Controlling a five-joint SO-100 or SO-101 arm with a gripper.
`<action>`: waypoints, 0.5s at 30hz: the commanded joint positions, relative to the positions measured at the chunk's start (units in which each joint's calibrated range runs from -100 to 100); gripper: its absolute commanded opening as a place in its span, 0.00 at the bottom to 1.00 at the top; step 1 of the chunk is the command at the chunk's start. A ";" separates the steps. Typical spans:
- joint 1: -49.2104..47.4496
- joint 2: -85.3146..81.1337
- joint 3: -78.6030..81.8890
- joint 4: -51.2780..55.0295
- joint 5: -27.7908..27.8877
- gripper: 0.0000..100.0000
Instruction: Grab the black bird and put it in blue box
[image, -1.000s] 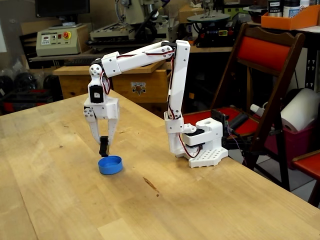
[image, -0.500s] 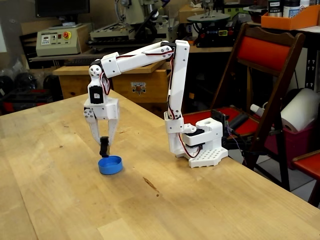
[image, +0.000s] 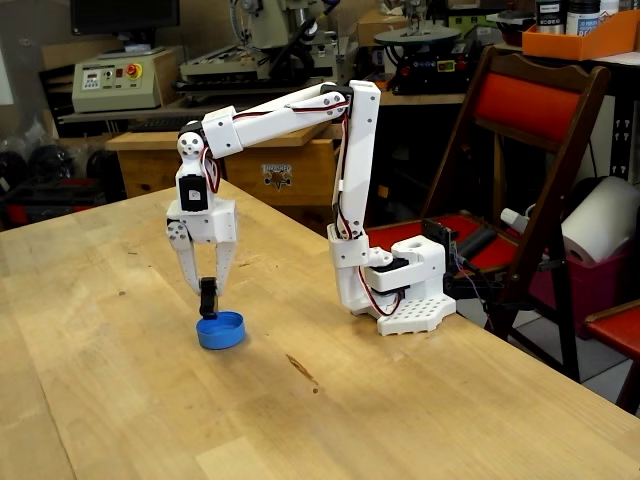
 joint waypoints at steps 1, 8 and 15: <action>-0.15 -0.51 -2.74 0.28 -0.29 0.03; -0.52 -0.68 -2.74 0.28 -0.29 0.04; -0.52 -0.94 -2.74 0.28 -0.29 0.04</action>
